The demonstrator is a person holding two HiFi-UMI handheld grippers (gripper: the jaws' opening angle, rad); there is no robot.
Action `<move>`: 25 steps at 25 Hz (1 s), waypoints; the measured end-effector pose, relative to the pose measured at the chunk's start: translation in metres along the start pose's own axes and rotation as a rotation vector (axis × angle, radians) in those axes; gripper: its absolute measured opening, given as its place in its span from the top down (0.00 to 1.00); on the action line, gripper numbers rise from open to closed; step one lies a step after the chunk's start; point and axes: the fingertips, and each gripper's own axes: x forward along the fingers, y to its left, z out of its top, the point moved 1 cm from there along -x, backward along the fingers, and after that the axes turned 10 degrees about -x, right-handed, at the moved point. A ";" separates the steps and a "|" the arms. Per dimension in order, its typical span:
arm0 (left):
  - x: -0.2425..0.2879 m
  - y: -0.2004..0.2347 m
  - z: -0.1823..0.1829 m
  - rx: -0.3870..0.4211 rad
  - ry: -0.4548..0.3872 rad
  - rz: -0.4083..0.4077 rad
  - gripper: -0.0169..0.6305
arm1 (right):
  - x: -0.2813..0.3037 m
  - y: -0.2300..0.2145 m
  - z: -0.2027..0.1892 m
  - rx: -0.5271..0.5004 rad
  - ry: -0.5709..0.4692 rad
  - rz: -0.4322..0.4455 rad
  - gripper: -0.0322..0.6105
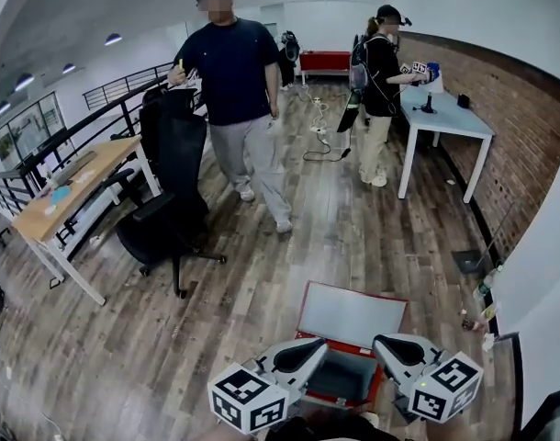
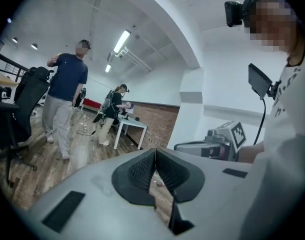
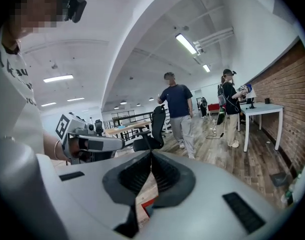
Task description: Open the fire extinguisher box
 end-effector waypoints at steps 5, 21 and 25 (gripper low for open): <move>-0.025 0.009 -0.006 -0.013 -0.017 0.049 0.96 | -0.022 -0.003 -0.005 -0.010 0.000 -0.010 0.93; 0.002 -0.015 -0.025 -0.022 0.012 0.112 0.96 | -0.047 -0.033 -0.018 -0.071 0.027 0.034 0.94; -0.004 -0.008 -0.021 -0.033 -0.002 0.137 0.96 | -0.043 -0.033 -0.015 -0.078 0.024 0.046 0.94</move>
